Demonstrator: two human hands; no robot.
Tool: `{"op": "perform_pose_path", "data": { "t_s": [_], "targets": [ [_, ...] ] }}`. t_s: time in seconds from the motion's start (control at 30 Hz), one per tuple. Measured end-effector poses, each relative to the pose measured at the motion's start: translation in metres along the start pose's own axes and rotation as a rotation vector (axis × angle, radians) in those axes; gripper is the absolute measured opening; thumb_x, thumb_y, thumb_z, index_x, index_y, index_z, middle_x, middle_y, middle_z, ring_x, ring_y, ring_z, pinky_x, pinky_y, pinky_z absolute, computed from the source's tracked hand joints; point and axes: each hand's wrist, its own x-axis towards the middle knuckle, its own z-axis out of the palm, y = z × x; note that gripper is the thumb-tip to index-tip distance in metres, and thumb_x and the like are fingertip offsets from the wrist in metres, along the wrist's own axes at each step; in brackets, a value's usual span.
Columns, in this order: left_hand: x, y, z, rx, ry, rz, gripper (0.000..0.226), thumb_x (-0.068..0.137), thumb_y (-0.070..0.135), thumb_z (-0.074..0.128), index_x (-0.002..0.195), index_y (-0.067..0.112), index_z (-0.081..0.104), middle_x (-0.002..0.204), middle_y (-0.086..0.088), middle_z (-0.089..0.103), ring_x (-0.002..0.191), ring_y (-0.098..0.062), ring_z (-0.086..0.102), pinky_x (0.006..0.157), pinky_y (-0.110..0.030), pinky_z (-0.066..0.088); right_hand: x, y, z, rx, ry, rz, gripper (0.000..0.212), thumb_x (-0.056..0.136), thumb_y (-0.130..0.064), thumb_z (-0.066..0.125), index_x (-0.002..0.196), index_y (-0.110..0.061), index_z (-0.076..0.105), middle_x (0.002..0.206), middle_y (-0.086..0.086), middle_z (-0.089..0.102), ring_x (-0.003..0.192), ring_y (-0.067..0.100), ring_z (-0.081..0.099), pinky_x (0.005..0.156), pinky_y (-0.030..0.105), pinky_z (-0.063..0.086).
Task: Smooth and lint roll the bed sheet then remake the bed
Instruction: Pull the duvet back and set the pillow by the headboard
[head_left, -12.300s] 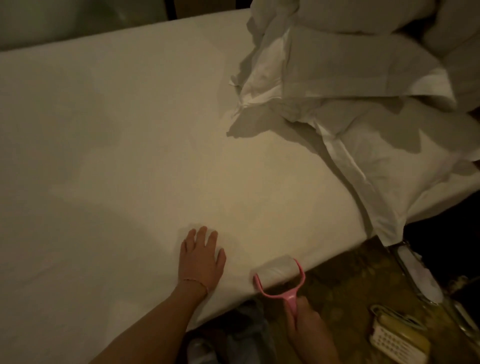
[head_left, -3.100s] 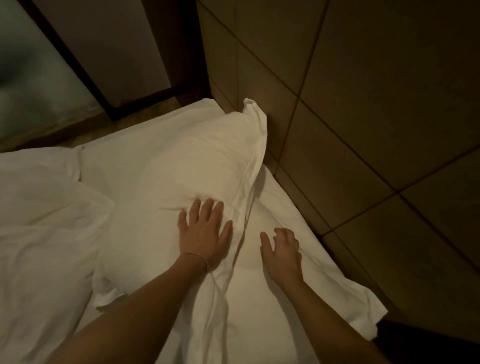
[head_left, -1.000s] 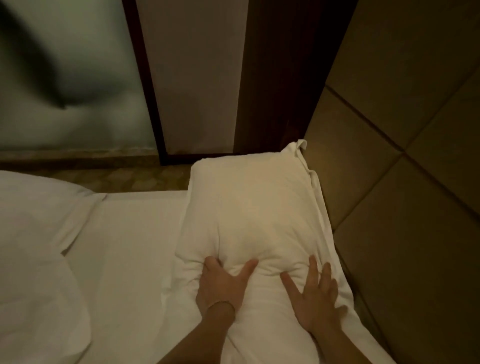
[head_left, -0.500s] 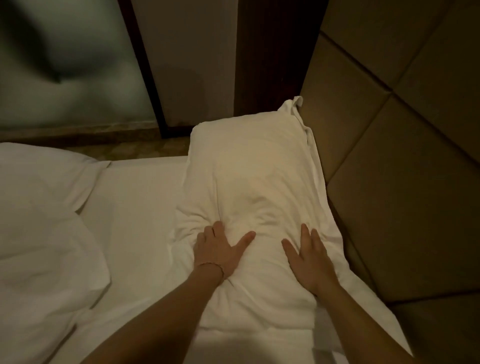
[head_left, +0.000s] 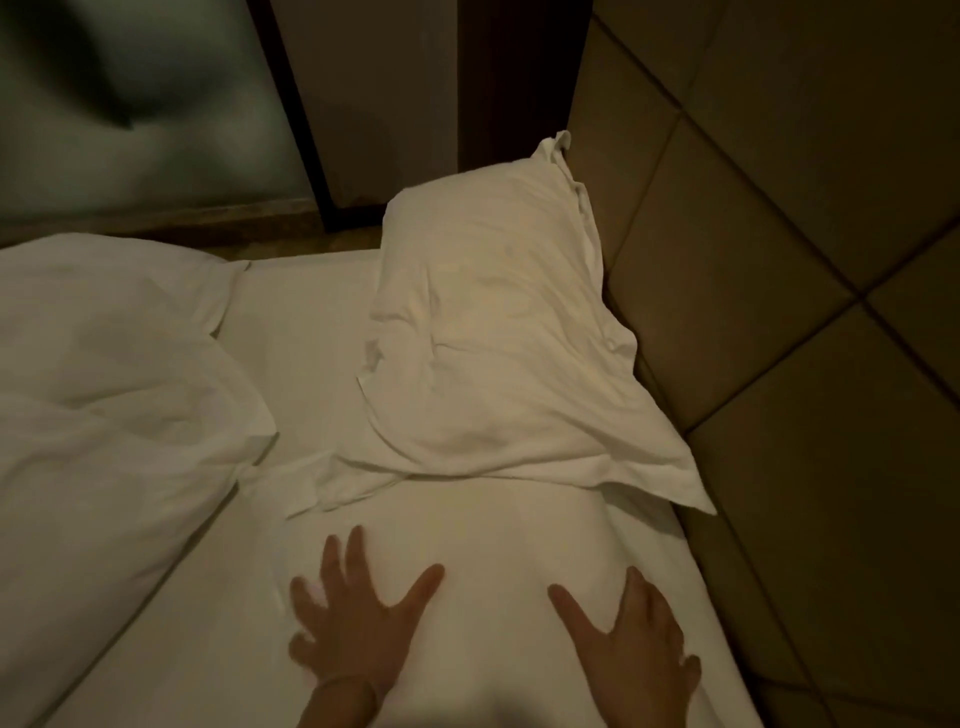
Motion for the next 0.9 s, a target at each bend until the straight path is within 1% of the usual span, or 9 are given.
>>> {"op": "perform_pose_path", "data": {
  "t_s": [0.1,0.23,0.3,0.4,0.53,0.63,0.7,0.83,0.9],
  "targets": [
    [-0.035,-0.033,0.003,-0.58,-0.053,-0.33,0.167,0.013,0.092,0.069,0.156,0.035,0.003,0.162,-0.012,0.014,0.145,-0.04,0.025,0.12,-0.052,0.023,-0.013,0.023,0.002,0.005,0.03,0.002,0.117,0.053,-0.101,0.022,0.144,-0.028,0.024,0.143,0.005,0.04,0.13,0.027,0.037,0.108,0.049,0.027],
    [-0.056,-0.042,0.008,-0.964,-0.098,-0.27,0.165,0.018,0.075,0.088,0.156,0.022,0.012,0.154,-0.011,0.039,0.135,-0.03,0.045,0.117,-0.046,0.034,-0.028,0.028,0.013,0.134,0.113,-0.046,0.098,0.059,-0.097,0.026,0.113,-0.017,0.045,0.112,0.006,0.058,0.1,0.026,0.054,0.092,0.042,0.045],
    [-0.064,-0.039,0.004,-1.007,-0.106,-0.241,0.15,0.037,0.066,0.093,0.156,0.02,0.013,0.154,-0.01,0.039,0.134,-0.03,0.046,0.116,-0.048,0.034,-0.04,0.026,0.011,0.169,0.126,-0.076,0.086,0.067,-0.094,0.027,0.101,-0.017,0.046,0.096,0.003,0.062,0.085,0.023,0.059,0.079,0.038,0.052],
    [-0.074,-0.043,0.006,-1.011,-0.082,-0.227,0.125,0.06,0.049,0.089,0.156,0.016,0.015,0.154,-0.01,0.039,0.134,-0.03,0.045,0.117,-0.046,0.033,-0.057,0.039,0.0,0.205,0.148,-0.122,0.075,0.075,-0.088,0.032,0.091,-0.017,0.051,0.083,-0.002,0.06,0.073,0.017,0.058,0.069,0.033,0.05],
    [-0.122,-0.048,0.017,-1.052,-0.107,-0.18,0.126,0.05,0.056,0.091,0.151,0.016,0.026,0.146,-0.009,0.046,0.128,-0.028,0.049,0.114,-0.042,0.036,-0.083,0.089,-0.023,0.149,0.246,-0.119,0.072,0.077,-0.084,0.03,0.077,-0.015,0.05,0.072,-0.005,0.055,0.065,0.012,0.053,0.063,0.028,0.047],
    [-0.16,-0.043,0.035,-1.083,-0.153,-0.127,0.14,0.028,0.069,0.089,0.147,0.019,0.035,0.136,-0.004,0.053,0.119,-0.025,0.053,0.113,-0.044,0.039,-0.1,0.131,-0.041,0.138,0.326,-0.069,0.067,0.082,-0.078,0.034,0.085,-0.013,0.053,0.07,-0.004,0.047,0.068,0.018,0.049,0.065,0.029,0.042],
    [-0.179,-0.035,0.049,-1.071,-0.186,-0.095,0.138,0.027,0.07,0.087,0.145,0.019,0.038,0.136,-0.005,0.055,0.118,-0.024,0.054,0.112,-0.043,0.039,-0.106,0.156,-0.056,0.162,0.387,-0.041,0.068,0.079,-0.079,0.034,0.085,-0.014,0.055,0.073,-0.003,0.051,0.071,0.02,0.053,0.068,0.031,0.046],
    [-0.198,-0.01,0.073,-1.015,-0.222,-0.033,0.14,0.035,0.073,0.088,0.15,0.023,0.027,0.145,-0.003,0.047,0.125,-0.025,0.049,0.112,-0.039,0.036,-0.098,0.186,-0.078,0.347,0.449,-0.081,0.064,0.077,-0.077,0.042,0.086,-0.014,0.05,0.082,0.002,0.058,0.074,0.021,0.056,0.067,0.034,0.047],
    [-0.194,-0.005,0.08,-1.005,-0.25,-0.033,0.142,0.041,0.071,0.09,0.154,0.027,0.016,0.15,-0.004,0.042,0.127,-0.025,0.047,0.11,-0.038,0.038,-0.085,0.187,-0.077,0.403,0.453,-0.123,0.065,0.08,-0.075,0.045,0.098,-0.013,0.05,0.097,0.006,0.06,0.087,0.024,0.057,0.075,0.037,0.048]
  ]
}}
